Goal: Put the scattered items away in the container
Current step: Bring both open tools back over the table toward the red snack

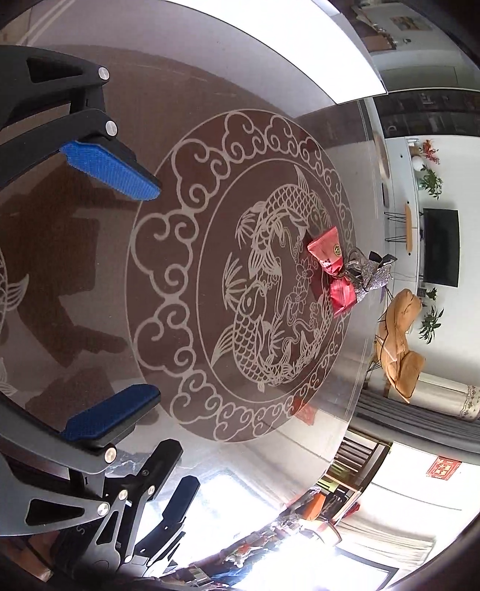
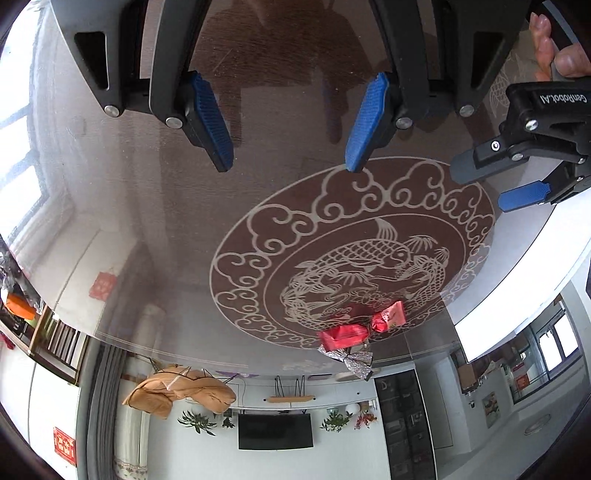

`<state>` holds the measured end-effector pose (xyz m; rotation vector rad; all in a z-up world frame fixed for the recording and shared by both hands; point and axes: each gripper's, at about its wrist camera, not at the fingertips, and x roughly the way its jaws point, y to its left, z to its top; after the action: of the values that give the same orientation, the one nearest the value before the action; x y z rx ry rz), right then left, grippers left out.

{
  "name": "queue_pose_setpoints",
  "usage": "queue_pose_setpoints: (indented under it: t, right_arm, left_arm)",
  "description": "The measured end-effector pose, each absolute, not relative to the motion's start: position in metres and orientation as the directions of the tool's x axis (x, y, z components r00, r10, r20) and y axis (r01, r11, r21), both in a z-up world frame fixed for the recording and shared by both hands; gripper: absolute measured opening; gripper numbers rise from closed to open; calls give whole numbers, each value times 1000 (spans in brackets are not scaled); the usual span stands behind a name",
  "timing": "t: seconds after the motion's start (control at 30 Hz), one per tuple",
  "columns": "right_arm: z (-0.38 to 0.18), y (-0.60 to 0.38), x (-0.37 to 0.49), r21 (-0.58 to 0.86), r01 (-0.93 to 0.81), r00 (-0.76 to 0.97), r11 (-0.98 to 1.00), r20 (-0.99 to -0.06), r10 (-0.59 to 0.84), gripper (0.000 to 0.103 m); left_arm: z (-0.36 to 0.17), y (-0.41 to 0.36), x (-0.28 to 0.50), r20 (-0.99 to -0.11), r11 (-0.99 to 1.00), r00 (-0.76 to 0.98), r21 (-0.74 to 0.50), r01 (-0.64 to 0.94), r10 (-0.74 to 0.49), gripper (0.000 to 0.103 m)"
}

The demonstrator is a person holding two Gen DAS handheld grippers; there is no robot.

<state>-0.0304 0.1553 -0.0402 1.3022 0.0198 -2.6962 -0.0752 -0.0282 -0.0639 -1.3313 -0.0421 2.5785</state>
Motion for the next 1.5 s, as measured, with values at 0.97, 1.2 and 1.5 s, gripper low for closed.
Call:
queue_pose_setpoints:
  t: [0.97, 1.2, 1.5]
  right_arm:
    - [-50, 147, -34, 1, 126, -605, -992, -792, -78, 71]
    - [-50, 146, -34, 2, 126, -605, -992, -792, -78, 71]
    - [-50, 146, -34, 1, 126, -605, -992, -792, -78, 71]
  left_arm:
    - [-78, -22, -91, -819, -982, -554, -59, -181, 152, 103]
    - [-79, -19, -91, -823, -982, -551, -38, -183, 135, 103]
    - [-79, -17, -90, -828, -982, -549, -16, -186, 118, 103]
